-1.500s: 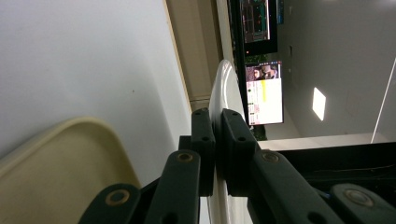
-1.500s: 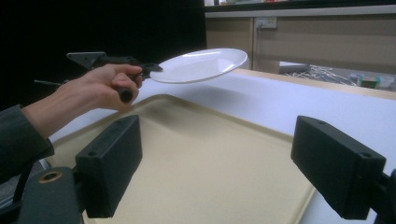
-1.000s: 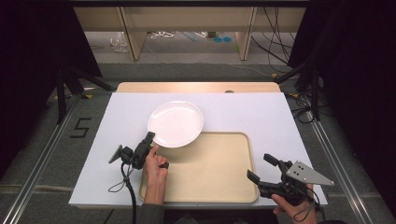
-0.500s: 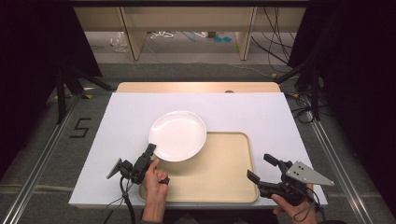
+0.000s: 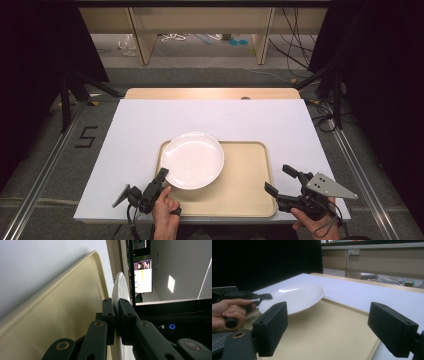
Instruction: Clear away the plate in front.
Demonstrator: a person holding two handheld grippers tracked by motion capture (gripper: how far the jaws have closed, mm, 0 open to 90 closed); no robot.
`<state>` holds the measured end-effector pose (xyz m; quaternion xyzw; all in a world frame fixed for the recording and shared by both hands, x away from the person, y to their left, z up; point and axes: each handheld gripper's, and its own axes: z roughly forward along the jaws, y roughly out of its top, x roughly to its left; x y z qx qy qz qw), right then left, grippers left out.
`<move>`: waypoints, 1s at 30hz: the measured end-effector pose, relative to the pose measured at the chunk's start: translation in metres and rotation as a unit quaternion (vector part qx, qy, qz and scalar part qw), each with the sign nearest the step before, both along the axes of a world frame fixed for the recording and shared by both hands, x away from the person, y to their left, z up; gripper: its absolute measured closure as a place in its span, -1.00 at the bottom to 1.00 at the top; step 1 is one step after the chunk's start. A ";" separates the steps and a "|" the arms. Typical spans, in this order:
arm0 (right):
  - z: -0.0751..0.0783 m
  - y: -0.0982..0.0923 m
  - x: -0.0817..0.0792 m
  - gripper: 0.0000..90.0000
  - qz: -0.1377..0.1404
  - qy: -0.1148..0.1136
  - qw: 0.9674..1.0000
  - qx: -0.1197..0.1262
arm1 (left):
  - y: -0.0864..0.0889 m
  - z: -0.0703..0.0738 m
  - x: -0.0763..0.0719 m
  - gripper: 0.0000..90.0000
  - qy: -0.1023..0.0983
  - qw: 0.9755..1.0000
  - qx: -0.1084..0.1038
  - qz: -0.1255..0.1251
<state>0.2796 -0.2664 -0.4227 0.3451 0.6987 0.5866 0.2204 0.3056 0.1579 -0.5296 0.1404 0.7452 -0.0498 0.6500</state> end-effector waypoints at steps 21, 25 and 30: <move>0.000 0.000 0.000 -0.61 0.003 0.001 1.000 -0.001 | -0.024 -0.003 -0.021 0.85 0.015 0.999 0.025 -0.019; 0.000 0.000 0.000 -0.61 0.003 0.003 1.000 0.000 | -0.030 -0.004 -0.020 0.83 0.020 0.999 0.036 -0.024; 0.000 0.000 0.000 -0.61 0.003 0.002 1.000 -0.001 | -0.039 -0.003 -0.021 0.84 0.014 0.998 0.047 -0.037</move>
